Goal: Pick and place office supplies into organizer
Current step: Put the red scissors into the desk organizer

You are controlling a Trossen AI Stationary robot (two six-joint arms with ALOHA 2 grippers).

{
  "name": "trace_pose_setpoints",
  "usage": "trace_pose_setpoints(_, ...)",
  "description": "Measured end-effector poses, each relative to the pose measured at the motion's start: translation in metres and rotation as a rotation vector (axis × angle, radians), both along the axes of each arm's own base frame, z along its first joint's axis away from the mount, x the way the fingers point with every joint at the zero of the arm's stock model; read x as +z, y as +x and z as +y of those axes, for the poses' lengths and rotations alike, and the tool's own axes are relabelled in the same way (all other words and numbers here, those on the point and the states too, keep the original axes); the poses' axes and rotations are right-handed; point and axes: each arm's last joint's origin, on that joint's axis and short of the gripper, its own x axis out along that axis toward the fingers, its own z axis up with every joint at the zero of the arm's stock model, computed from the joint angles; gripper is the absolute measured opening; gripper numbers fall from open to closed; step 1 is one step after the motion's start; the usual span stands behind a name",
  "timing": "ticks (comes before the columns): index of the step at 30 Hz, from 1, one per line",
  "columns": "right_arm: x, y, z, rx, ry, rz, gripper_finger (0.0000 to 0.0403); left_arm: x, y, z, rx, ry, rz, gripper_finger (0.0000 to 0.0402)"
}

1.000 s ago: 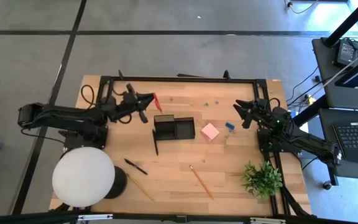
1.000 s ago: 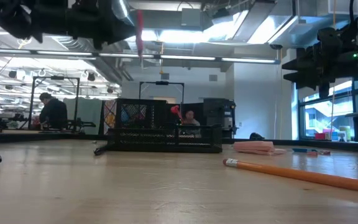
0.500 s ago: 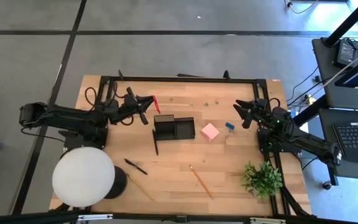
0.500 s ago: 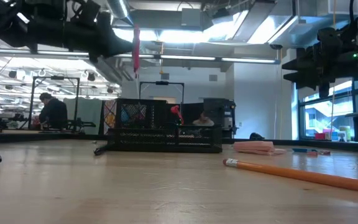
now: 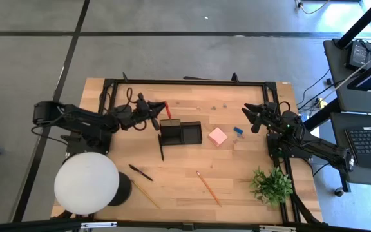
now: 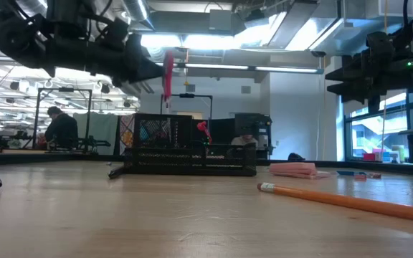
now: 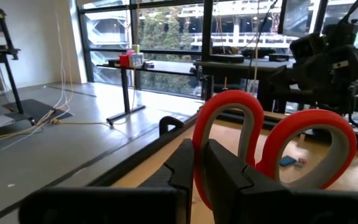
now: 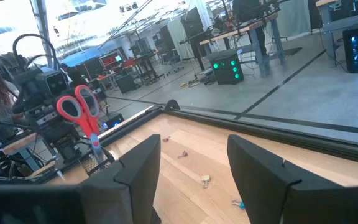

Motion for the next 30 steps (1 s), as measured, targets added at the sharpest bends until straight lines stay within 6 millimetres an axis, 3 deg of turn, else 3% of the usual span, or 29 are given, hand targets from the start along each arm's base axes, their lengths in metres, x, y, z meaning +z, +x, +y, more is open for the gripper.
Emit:
trace_pose_setpoints(13,0.0,0.0,0.0,0.0,-0.001,0.001,0.0191,-0.019,0.008,0.001,-0.007,-0.018,0.08,0.0024)
trace_pose_setpoints(30,0.0,0.0,0.0,0.0,-0.002,0.002,0.0191,-0.019,0.008,0.001,-0.007,-0.004,0.089,0.0061)
